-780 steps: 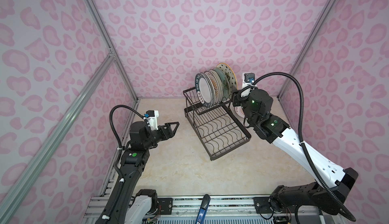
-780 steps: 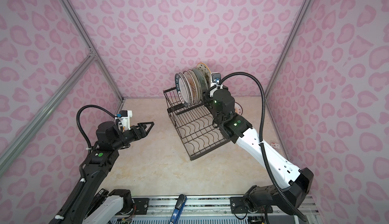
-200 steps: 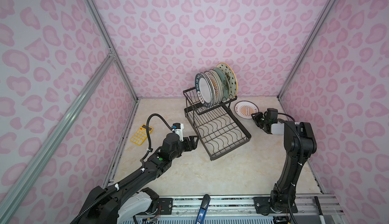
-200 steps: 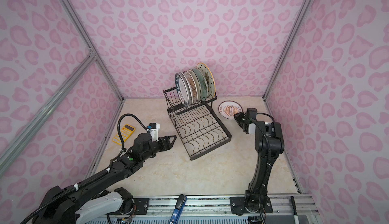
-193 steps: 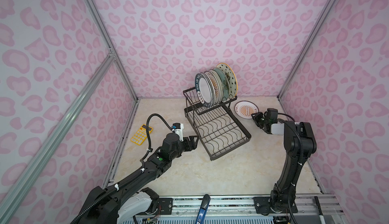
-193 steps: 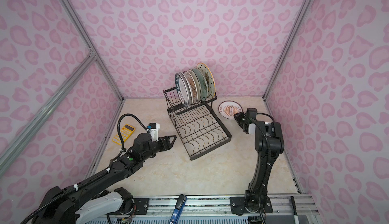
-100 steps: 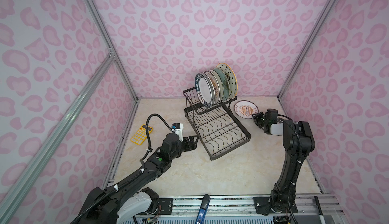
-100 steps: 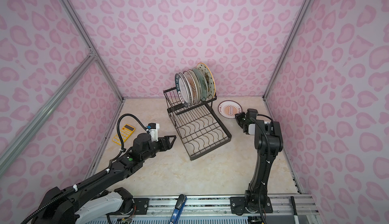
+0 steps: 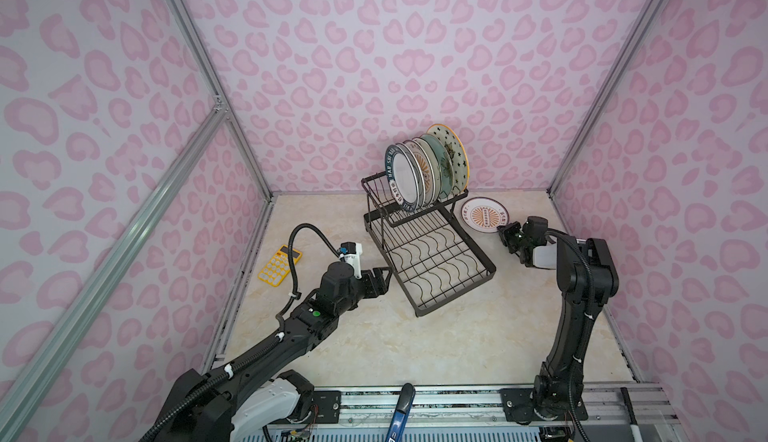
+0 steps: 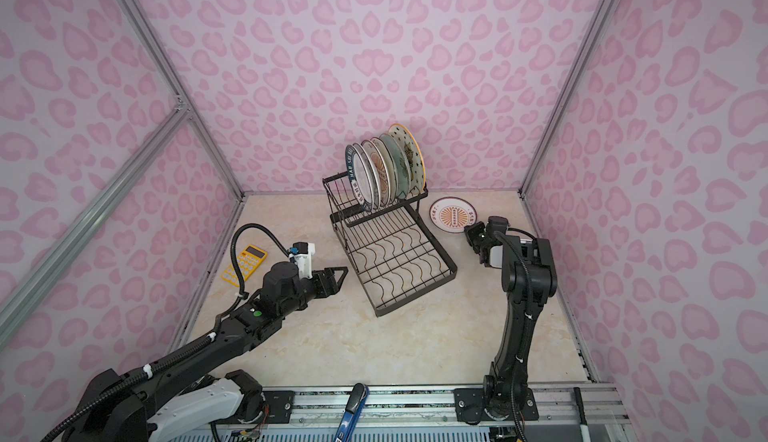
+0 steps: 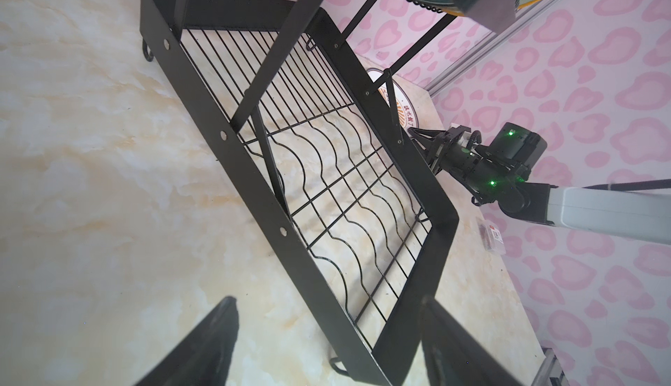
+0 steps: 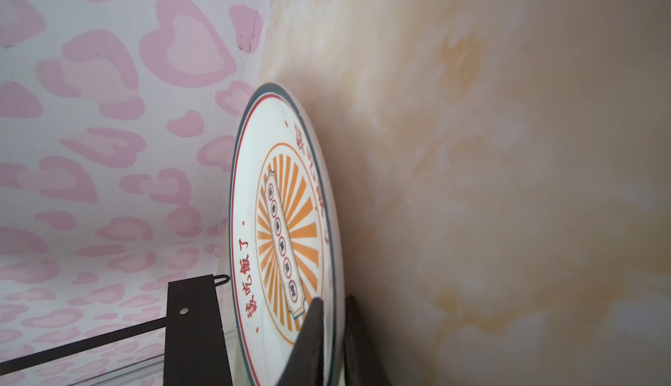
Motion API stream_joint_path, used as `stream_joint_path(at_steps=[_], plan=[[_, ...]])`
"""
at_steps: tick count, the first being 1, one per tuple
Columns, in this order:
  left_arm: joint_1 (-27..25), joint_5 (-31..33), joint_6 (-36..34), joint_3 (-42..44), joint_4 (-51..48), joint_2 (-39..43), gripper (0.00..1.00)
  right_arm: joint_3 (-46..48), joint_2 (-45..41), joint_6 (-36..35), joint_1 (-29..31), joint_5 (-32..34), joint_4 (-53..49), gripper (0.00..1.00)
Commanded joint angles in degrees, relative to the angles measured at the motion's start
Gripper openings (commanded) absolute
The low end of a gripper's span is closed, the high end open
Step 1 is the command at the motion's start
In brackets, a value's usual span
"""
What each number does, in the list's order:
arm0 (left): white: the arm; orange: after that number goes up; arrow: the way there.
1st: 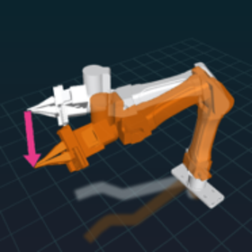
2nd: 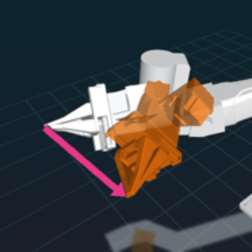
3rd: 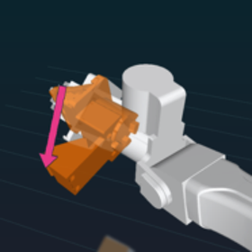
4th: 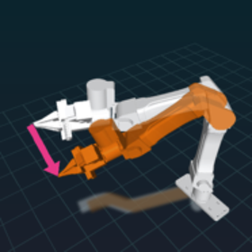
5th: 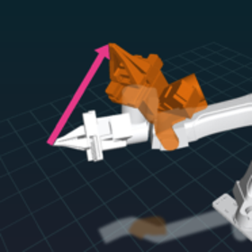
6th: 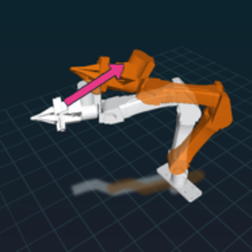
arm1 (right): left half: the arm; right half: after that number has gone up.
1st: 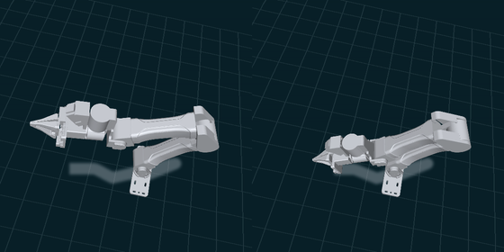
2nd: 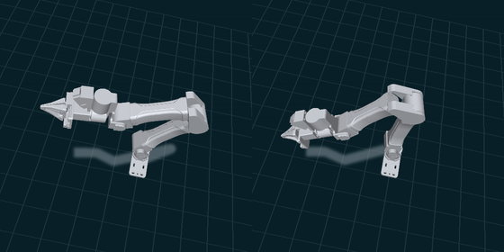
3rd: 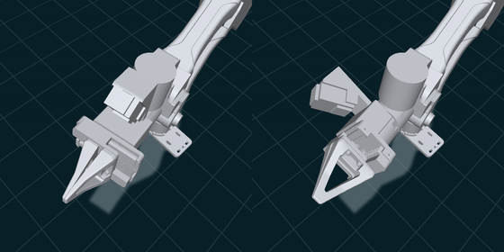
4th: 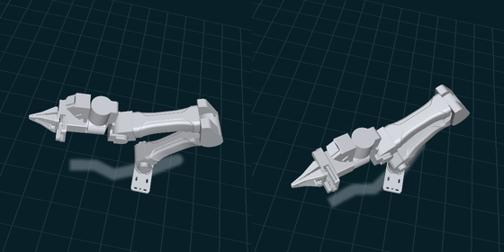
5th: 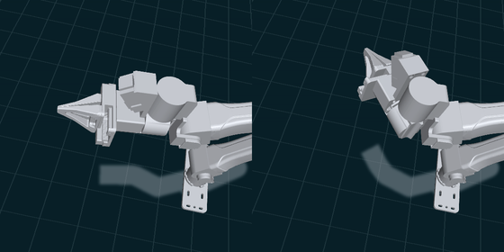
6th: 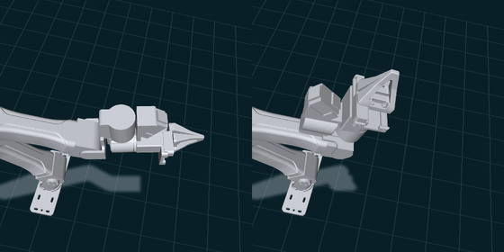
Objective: Load the plates into the dish rack
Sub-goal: 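Close the right gripper on the sunburst plate's rim and lift it upright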
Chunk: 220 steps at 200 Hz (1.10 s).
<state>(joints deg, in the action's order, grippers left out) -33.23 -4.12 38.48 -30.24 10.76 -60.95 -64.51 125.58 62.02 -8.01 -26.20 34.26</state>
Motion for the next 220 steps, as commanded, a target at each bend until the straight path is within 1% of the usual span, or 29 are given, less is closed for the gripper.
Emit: stream_joint_path(at_steps=[1, 21, 57, 84, 110, 172, 220], plan=[[0.06, -0.35, -0.6, -0.98, 0.49, -0.23, 0.8, 0.83, 0.73, 0.16, -0.33, -0.49, -3.2, 0.09], [0.02, -0.51, -0.6, -1.09, 0.49, -0.14, 0.81, 1.32, 0.59, 0.59, -0.73, -0.87, -2.17, 0.08], [0.02, -0.63, -0.34, -0.85, 0.49, 0.21, 0.8, 2.15, -0.07, 1.09, -1.53, -1.89, -0.44, 0.0], [0.03, -0.62, -0.16, -0.58, 0.49, 0.68, 0.8, 3.0, -1.26, 1.7, -2.39, -2.87, 1.02, 0.0], [0.01, -0.54, -0.16, -0.63, 0.49, 1.09, 0.8, 3.84, -3.62, 0.63, -3.32, -3.17, 0.46, 0.0], [0.0, -1.41, 0.63, -0.09, 1.94, 1.17, 0.8, 5.68, -11.6, -3.23, -5.53, -3.53, -3.12, 0.0], [-0.1, -0.93, -0.23, -0.6, 1.15, 1.75, 0.8, 9.82, -18.77, -6.0, -8.12, -5.39, -4.84, 0.0]])
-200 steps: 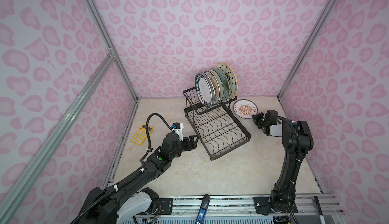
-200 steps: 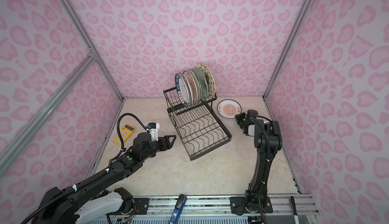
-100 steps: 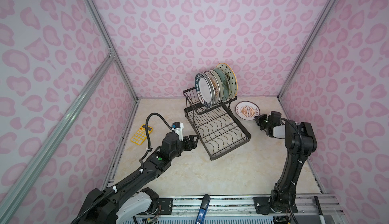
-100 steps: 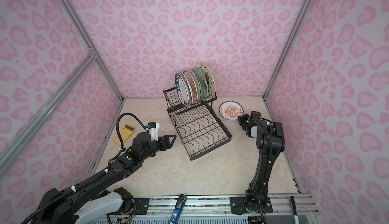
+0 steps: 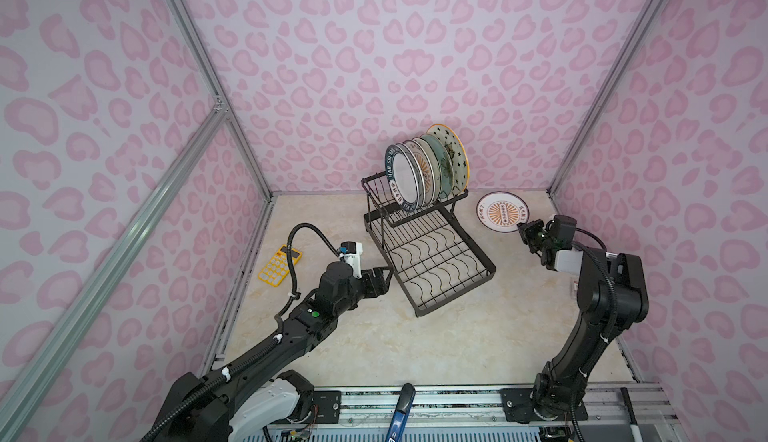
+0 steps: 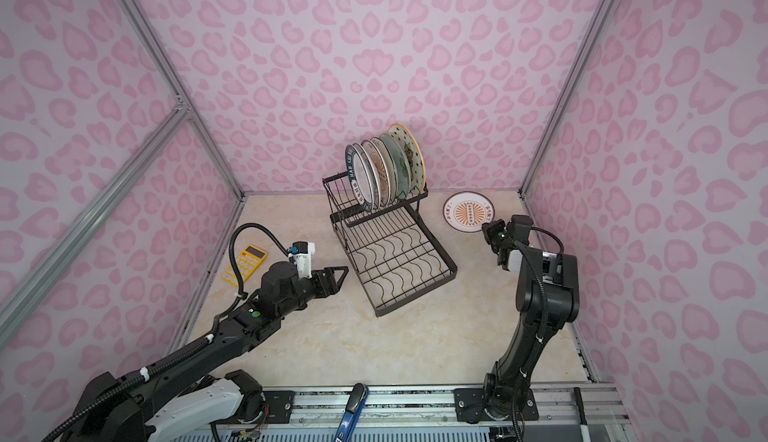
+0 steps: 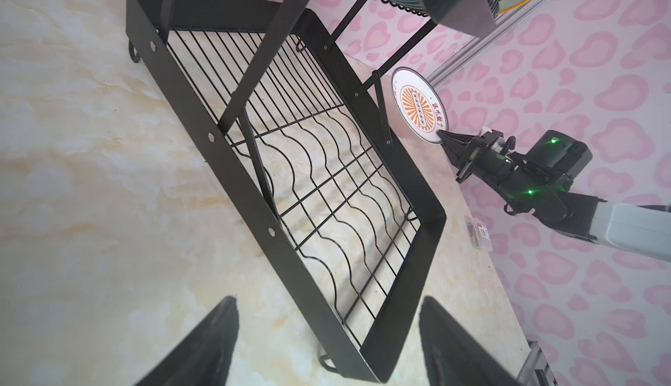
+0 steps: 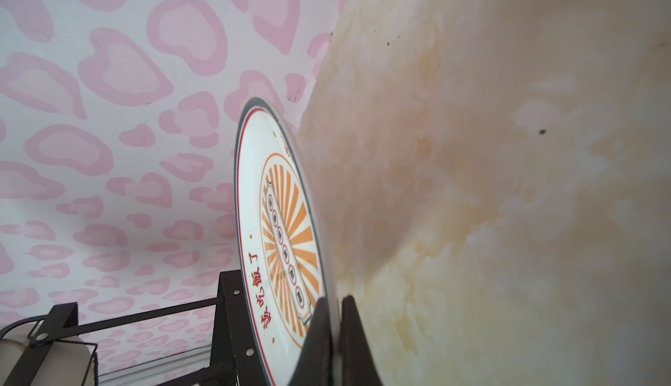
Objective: Load the plates into the dish rack
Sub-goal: 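Close the right gripper on the sunburst plate's rim and lift it upright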
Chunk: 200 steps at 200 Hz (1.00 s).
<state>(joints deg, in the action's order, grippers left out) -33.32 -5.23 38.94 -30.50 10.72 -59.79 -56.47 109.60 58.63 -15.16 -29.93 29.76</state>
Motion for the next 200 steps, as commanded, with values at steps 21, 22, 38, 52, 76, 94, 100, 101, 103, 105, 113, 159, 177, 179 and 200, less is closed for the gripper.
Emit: stream_joint_path(at_steps=[21, 22, 38, 52, 76, 94, 100, 101, 103, 105, 113, 159, 177, 179, 200], plan=[[-0.03, 1.39, -1.63, -0.82, 0.54, 0.74, 0.81, 4.73, -6.71, -4.53, -1.87, -3.03, -1.41, 0.0], [-0.01, 1.47, -1.7, -0.85, 0.53, 0.69, 0.81, 4.85, -6.92, -4.64, -1.88, -3.12, -1.57, 0.0], [-0.03, 1.99, -2.66, -1.95, -1.44, 0.26, 0.81, 6.61, -10.0, -6.83, -2.17, -4.13, -3.79, 0.0], [-0.05, 1.94, -2.99, -2.93, -2.0, -0.43, 0.8, 7.88, -13.01, -9.02, -2.24, -4.56, -6.27, 0.0], [0.0, 0.82, -2.84, -4.16, -1.63, -1.54, 0.8, 10.8, -17.1, -9.54, -3.37, -7.37, -7.0, 0.0], [-0.02, 0.45, -2.73, -4.3, -0.88, -2.04, 0.8, 12.89, -20.17, -9.54, -4.32, -9.17, -7.27, 0.0], [-0.05, 0.41, -2.81, -4.46, -0.79, -2.3, 0.8, 13.38, -21.11, -9.9, -4.48, -9.79, -7.82, 0.0], [-0.02, 0.45, -2.86, -4.51, -0.79, -2.37, 0.8, 13.48, -21.28, -10.05, -4.51, -9.88, -8.02, 0.0], [-0.06, 0.35, -2.89, -4.6, -0.79, -2.4, 0.8, 13.71, -21.62, -10.17, -4.52, -10.06, -8.33, 0.0], [-0.07, 0.32, -2.9, -4.6, -0.81, -2.43, 0.8, 13.74, -21.98, -10.37, -4.57, -10.19, -8.45, 0.0], [-0.07, 0.25, -3.07, -4.79, -0.83, -2.68, 0.8, 14.66, -23.47, -10.87, -4.7, -10.77, -9.22, 0.0], [-0.07, -1.14, -3.34, -5.8, -0.24, -4.34, 0.8, 18.96, -32.44, -14.15, -4.69, -12.44, -14.63, 0.0], [-0.06, -2.4, -3.43, -6.45, -0.26, -5.38, 0.8, 19.3, -35.28, -15.86, -4.42, -13.55, -17.6, 0.0], [-0.03, -2.58, -3.43, -6.49, 0.57, -5.52, 0.8, 19.27, -35.56, -16.08, -4.44, -13.63, -18.04, 0.0], [-0.06, -5.2, -2.37, -6.89, 3.67, -6.76, 0.8, 19.13, -38.06, -18.77, -2.91, -14.7, -21.98, 0.0]])
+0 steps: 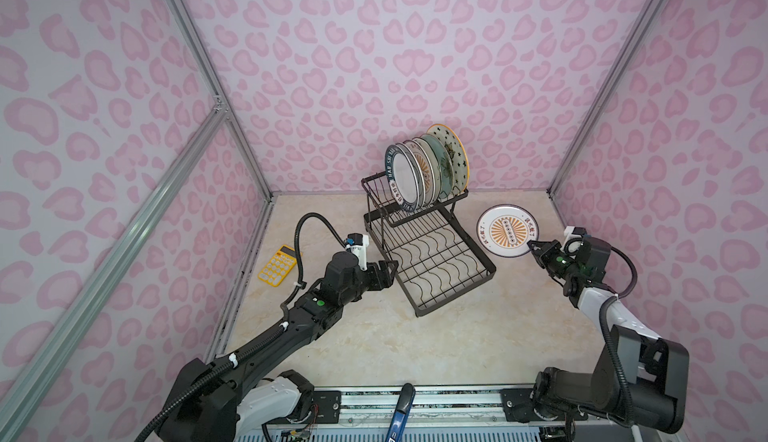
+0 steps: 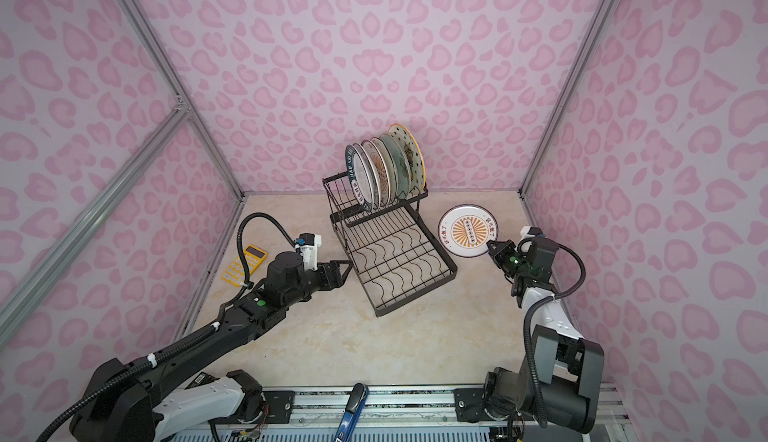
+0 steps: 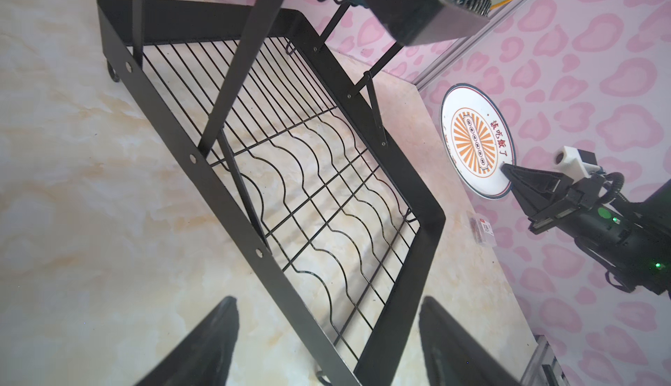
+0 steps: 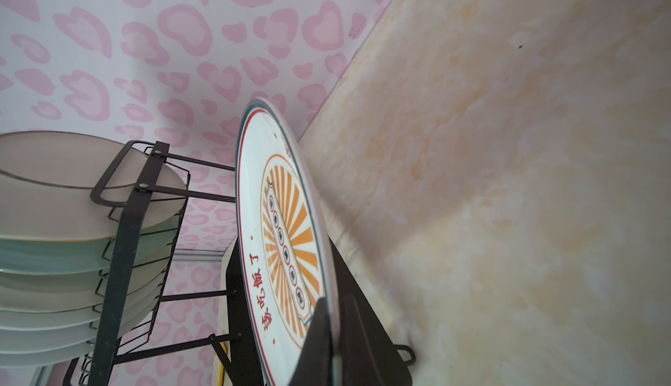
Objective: Load the plates into the dish rack
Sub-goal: 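Close the right gripper on the sunburst plate's rim and lift it upright, then carry the plate toward the left gripper and close the left gripper on its rim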
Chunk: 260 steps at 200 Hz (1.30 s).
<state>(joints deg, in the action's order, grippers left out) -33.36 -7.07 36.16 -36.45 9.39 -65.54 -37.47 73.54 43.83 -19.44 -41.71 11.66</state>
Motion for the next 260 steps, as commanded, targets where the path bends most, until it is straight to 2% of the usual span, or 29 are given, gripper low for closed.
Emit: stream_joint_path(at_steps=[1, 63, 138, 188, 260], plan=[[-0.02, -3.51, 0.49, -0.97, 5.15, -1.09, 0.8, 0.13, -2.04, -4.09, 1.49, -2.97, -4.04, 0.0], [0.06, -9.31, 2.33, -1.77, 8.71, -4.72, 0.79, -0.63, -0.7, -7.09, 13.71, -6.71, -5.61, 0.0], [-0.03, -12.79, 3.45, -2.99, 9.25, -7.72, 0.77, -2.31, 3.78, -4.5, 28.47, -8.55, 2.01, 0.0], [-0.03, -13.23, 3.52, -3.38, 8.72, -8.03, 0.76, -3.73, 5.53, -3.84, 33.2, -10.31, 5.23, 0.0], [-0.03, -13.92, 3.51, -3.98, 8.3, -7.94, 0.55, -5.38, 6.94, -6.32, 35.92, -11.02, 3.67, 0.0]])
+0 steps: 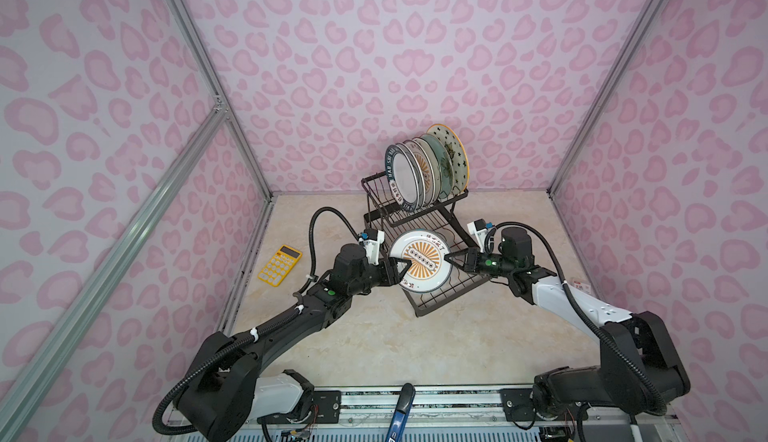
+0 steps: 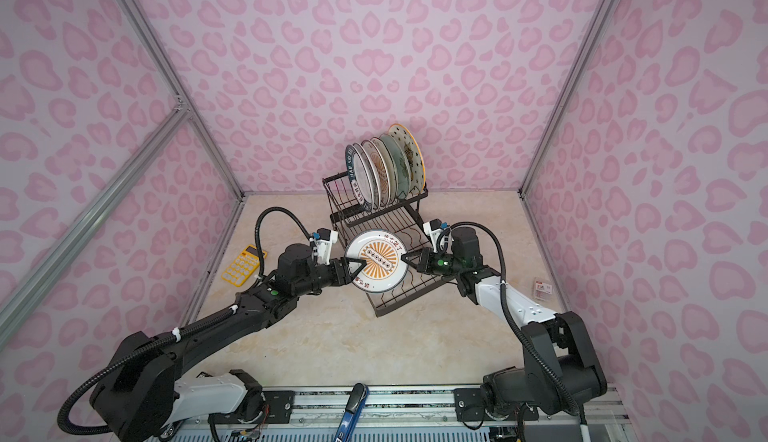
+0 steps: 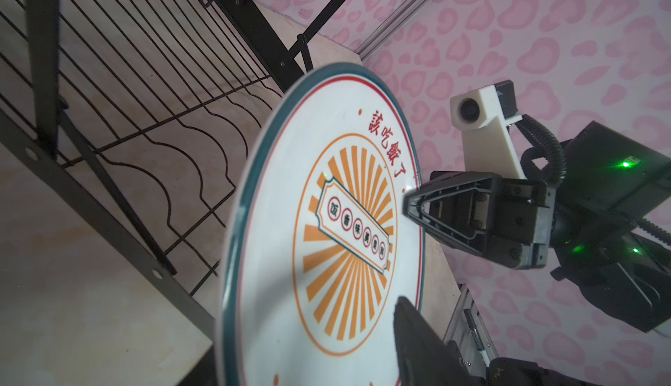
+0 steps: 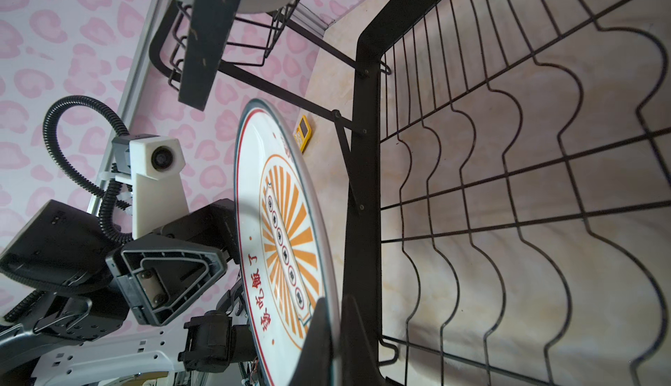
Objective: Load the plates into the dish rack
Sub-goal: 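Carry the plate toward the left gripper and close the left gripper on its rim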
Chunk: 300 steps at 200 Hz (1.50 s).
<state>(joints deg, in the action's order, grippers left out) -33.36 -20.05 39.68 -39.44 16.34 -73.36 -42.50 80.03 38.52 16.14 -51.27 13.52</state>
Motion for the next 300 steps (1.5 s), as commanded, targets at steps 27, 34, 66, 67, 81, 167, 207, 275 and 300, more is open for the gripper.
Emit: stream_joint_path(at_steps=[27, 34, 66, 67, 81, 167, 207, 275, 300], plan=[[-0.03, -0.95, 0.05, -1.39, 1.15, -0.38, 0.47, -0.95, 0.65, -2.23, 0.89, -1.25, 0.78, 0.0], [-0.03, -0.87, 0.05, -1.49, 1.14, -0.38, 0.46, -1.07, 0.74, -2.38, 0.95, -1.21, 0.49, 0.0], [0.0, -0.93, 0.05, -1.56, 1.15, -0.38, 0.39, -1.3, 0.68, -2.71, 1.14, -1.39, 0.28, 0.0], [0.02, -0.94, 0.05, -1.63, 1.11, -0.38, 0.39, -1.28, 0.67, -2.73, 1.11, -1.34, 0.28, 0.0], [-0.03, -1.15, -0.04, -1.67, 1.1, -0.38, 0.37, -1.43, 0.53, -3.08, 1.25, -1.46, -0.15, 0.0], [-0.03, -1.39, -0.09, -1.98, 1.06, -0.51, 0.03, -1.66, -0.04, -3.97, 1.77, -1.3, -1.01, 0.0], [-0.01, -1.95, 0.15, -2.19, 1.57, 0.87, 0.03, -0.59, -0.53, -3.36, 1.93, -2.26, 0.72, 0.02], [-0.03, 0.57, 0.21, -1.61, 1.2, 7.71, 0.03, 9.65, -6.3, 5.99, 3.84, 1.37, 15.81, 0.37], [-0.02, 2.21, 0.55, -0.42, 2.54, 9.64, 0.03, 11.68, -7.39, 8.26, 7.16, 3.72, 21.72, 0.42]])
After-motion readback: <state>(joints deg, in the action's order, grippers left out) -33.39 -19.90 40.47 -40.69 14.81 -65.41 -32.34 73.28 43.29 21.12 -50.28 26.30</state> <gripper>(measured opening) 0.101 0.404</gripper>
